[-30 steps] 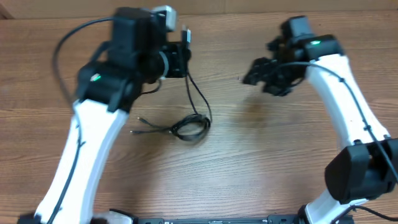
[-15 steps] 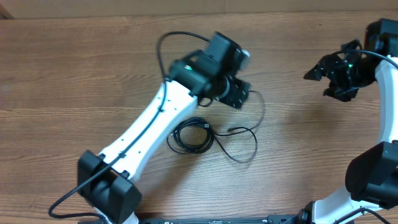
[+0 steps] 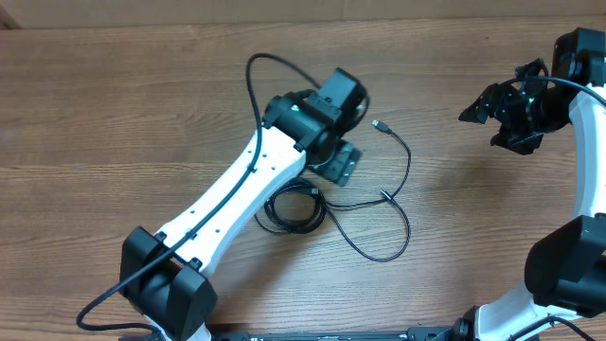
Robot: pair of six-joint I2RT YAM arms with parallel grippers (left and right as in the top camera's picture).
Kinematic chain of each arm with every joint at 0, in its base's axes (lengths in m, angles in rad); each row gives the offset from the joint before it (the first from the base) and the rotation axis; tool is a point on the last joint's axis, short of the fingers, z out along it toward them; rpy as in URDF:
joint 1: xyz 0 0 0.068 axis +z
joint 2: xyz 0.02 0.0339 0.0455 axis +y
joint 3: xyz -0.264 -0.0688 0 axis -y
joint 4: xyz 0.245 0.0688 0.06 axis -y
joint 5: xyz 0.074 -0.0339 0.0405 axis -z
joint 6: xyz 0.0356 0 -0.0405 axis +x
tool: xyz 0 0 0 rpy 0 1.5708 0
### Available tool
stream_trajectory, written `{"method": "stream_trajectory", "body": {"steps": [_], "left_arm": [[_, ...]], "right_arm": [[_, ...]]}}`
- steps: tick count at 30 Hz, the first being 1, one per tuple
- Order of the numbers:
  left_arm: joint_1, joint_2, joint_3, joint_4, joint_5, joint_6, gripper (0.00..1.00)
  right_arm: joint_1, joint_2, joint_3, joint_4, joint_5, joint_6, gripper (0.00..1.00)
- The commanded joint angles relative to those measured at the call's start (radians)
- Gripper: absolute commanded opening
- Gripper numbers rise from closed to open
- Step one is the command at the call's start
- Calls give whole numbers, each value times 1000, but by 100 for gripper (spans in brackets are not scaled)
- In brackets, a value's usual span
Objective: Untangle cables
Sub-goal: 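Lower the left gripper and grasp the cable bundle on the table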
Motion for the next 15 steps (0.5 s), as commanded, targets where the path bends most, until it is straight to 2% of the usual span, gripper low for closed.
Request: {"method": "stream_trajectory", "body": {"steps": [1,6,12,15], "left_arm": [[38,-4,-109,-10,-19,-145,81],[55,-4,-266,13,-19,-218,72],[62,-4,-396,48,-23,-323,55],[62,-4,-444,91,-40,-371,52]], "right_arm": [[14,-38,27,7,-1,-15,78],[26,-38,27,8,2,-15,79],[27,-38,27,8,2,-15,79],[27,-38,27,7,2,-15,79]]}}
